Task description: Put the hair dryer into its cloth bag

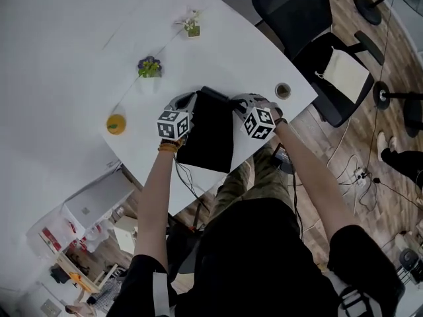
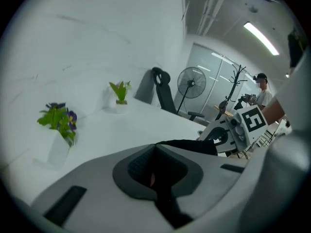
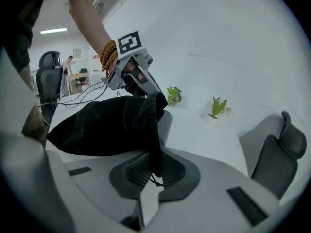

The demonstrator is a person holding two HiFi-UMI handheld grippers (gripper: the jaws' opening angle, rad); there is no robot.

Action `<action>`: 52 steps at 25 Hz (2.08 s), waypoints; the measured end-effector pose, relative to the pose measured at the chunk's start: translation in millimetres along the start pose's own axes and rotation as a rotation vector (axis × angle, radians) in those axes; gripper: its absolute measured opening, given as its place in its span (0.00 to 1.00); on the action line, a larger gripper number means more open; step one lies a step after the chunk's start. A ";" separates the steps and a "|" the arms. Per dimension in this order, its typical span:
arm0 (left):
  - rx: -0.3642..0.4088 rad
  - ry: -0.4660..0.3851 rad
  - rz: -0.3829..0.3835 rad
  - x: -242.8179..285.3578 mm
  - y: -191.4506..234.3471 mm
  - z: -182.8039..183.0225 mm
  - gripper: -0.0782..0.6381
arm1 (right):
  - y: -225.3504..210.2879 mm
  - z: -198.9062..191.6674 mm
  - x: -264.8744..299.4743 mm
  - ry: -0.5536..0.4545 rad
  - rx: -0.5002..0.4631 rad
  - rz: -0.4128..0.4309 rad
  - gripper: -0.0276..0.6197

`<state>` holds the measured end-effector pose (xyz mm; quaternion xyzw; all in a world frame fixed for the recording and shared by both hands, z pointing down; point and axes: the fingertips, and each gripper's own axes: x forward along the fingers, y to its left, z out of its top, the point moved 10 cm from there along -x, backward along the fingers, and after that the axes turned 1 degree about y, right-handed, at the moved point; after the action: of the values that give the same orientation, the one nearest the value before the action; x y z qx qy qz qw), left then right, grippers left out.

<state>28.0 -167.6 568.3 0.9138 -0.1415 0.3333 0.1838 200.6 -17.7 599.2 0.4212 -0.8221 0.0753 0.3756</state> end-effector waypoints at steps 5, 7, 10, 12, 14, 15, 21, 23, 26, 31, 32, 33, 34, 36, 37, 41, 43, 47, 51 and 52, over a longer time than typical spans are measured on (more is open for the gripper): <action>0.005 -0.159 0.052 -27.4 -13.8 0.7 0.14 | -13.3 14.3 -10.4 -0.019 -0.099 -0.141 0.10; -0.076 -0.176 0.090 -32.2 -9.5 -6.5 0.15 | -20.1 12.0 -7.8 0.004 -0.043 -0.138 0.10; -0.201 -0.146 0.153 -26.4 5.7 -15.7 0.15 | -36.5 -6.2 5.2 0.060 0.106 -0.063 0.10; -0.239 -0.109 0.173 -17.1 12.7 -15.2 0.15 | -48.0 -16.4 6.1 0.038 0.162 0.040 0.10; -0.262 -0.083 0.175 -9.1 16.4 -11.9 0.15 | -61.0 -17.7 0.5 -0.023 0.233 0.213 0.20; -0.271 -0.073 0.178 -6.1 17.7 -10.2 0.15 | -70.2 -15.4 -2.7 -0.062 0.282 0.305 0.32; -0.330 -0.007 0.239 6.3 23.7 0.6 0.15 | -124.1 3.8 30.0 -0.177 0.464 0.555 0.51; -0.345 0.018 0.238 12.3 22.8 3.4 0.15 | -131.9 4.8 54.5 -0.154 0.562 0.637 0.51; -0.311 0.095 0.235 20.5 22.4 2.6 0.15 | -131.2 8.9 77.8 -0.117 0.633 0.737 0.51; -0.334 0.115 0.249 29.2 21.6 -0.8 0.15 | -101.6 30.8 54.2 -0.189 0.434 0.896 0.17; -0.350 0.111 0.255 31.0 22.3 -1.0 0.15 | -90.2 35.0 50.8 -0.179 0.370 0.929 0.17; -0.359 0.112 0.262 33.4 22.7 -0.8 0.15 | -82.5 36.5 48.0 -0.173 0.327 0.947 0.19; -0.363 0.113 0.268 35.6 23.0 0.0 0.15 | -81.6 35.1 45.5 -0.185 0.321 0.935 0.22; -0.361 0.107 0.272 36.7 25.4 4.2 0.15 | -100.5 24.2 43.2 -0.231 0.426 0.816 0.18; -0.359 0.098 0.275 35.9 27.8 7.6 0.15 | -113.7 16.7 44.2 -0.229 0.491 0.733 0.13; -0.368 0.076 0.283 42.3 36.0 19.2 0.15 | -134.0 -9.8 57.0 -0.040 0.513 0.512 0.12; -0.375 0.090 0.290 52.4 38.6 22.5 0.15 | -133.9 -12.6 61.3 0.005 0.538 0.473 0.12; -0.437 0.103 0.287 65.7 51.3 24.3 0.15 | -134.7 -22.7 73.3 0.100 0.623 0.469 0.11; -0.429 0.118 0.265 80.6 57.1 37.4 0.15 | -127.4 -24.1 85.0 0.189 0.500 0.397 0.10; -0.425 0.122 0.259 84.3 57.5 41.4 0.15 | -127.0 -23.4 86.7 0.196 0.496 0.375 0.10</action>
<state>91.3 -248.2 608.6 0.8071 -0.3130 0.3715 0.3356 277.2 -143.0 650.3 0.3319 -0.8017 0.3814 0.3187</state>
